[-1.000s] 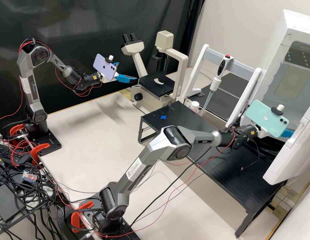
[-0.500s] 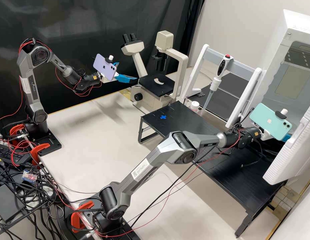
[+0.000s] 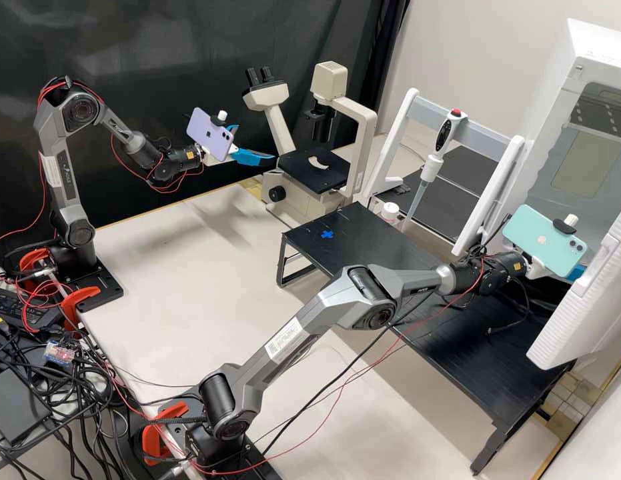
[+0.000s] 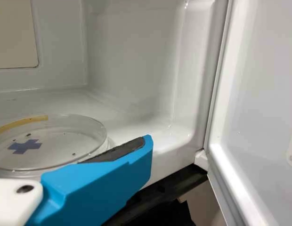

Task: Move the petri dish to the microscope

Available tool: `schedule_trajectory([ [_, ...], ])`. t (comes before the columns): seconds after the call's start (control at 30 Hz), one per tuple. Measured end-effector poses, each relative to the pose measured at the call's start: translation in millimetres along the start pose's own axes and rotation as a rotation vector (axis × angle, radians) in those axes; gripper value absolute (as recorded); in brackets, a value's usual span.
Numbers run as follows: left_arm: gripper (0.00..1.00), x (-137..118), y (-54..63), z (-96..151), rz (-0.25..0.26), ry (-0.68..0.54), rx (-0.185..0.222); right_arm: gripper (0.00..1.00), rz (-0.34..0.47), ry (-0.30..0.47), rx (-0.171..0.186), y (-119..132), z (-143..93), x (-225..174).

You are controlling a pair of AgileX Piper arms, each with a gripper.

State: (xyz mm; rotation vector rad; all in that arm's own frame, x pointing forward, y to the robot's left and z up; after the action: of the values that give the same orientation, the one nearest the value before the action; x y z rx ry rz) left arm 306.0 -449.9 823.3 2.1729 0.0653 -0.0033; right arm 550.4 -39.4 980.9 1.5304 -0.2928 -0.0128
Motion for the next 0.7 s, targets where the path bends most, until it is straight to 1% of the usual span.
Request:
schedule_trajectory([
  [0.03, 1.0, 0.0, 0.0, 0.0, 0.0, 0.0, 0.0, 1.0, 0.002, 0.003, -0.011, 0.2, -0.3, 0.0],
  [0.1, 1.0, 0.0, 0.0, 0.0, 0.0, 0.0, 0.0, 1.0, 0.006, 0.008, -0.02, 0.5, -0.8, 0.0],
  [0.23, 1.0, 0.0, 0.0, 0.0, 0.0, 0.0, 0.0, 1.0, 0.015, 0.019, -0.023, 1.3, -1.8, 0.0],
  [0.3, 1.0, 0.0, 0.0, 0.0, 0.0, 0.0, 0.0, 1.0, 0.014, 0.023, -0.004, 1.6, -2.5, 0.0],
  [0.33, 1.0, 0.0, 0.0, 0.0, 0.0, 0.0, 0.0, 1.0, 0.008, 0.027, -0.003, 1.8, -3.5, 0.9],
  [0.37, 1.0, 0.0, 0.0, 0.0, 0.0, 0.0, 0.0, 1.0, 0.004, 0.032, 0.014, 1.8, -4.2, 1.6],
  [0.4, 1.0, 0.0, 0.0, 0.0, 0.0, 0.0, 0.0, 1.0, 0.003, 0.044, 0.013, 2.8, -6.2, 2.5],
  [0.43, 1.0, 0.0, 0.0, 0.0, 0.0, 0.0, 0.0, 1.0, 0.002, 0.052, 0.027, 3.2, -7.4, 3.4],
  [0.5, 1.0, 0.0, 0.0, 0.0, 0.0, 0.0, 0.0, 1.0, -0.01, 0.063, 0.019, 1.5, -8.7, 4.7],
  [0.53, 1.0, 0.0, 0.0, 0.0, 0.0, 0.0, 0.0, 1.0, -0.017, 0.064, 0.038, -0.3, -7.6, 5.6],
  [0.6, 1.0, 0.0, 0.0, 0.0, 0.0, 0.0, 0.0, 1.0, -0.027, 0.063, 0.027, -3.4, -5.5, 6.9],
  [0.67, 1.0, 0.0, 0.0, 0.0, 0.0, 0.0, 0.0, 1.0, -0.032, 0.063, 0.006, -5.6, -3.9, 8.1],
  [0.7, 1.0, 0.0, 0.0, 0.0, 0.0, 0.0, 0.0, 1.0, -0.032, 0.064, 0.004, -5.8, -3.7, 8.4],
])
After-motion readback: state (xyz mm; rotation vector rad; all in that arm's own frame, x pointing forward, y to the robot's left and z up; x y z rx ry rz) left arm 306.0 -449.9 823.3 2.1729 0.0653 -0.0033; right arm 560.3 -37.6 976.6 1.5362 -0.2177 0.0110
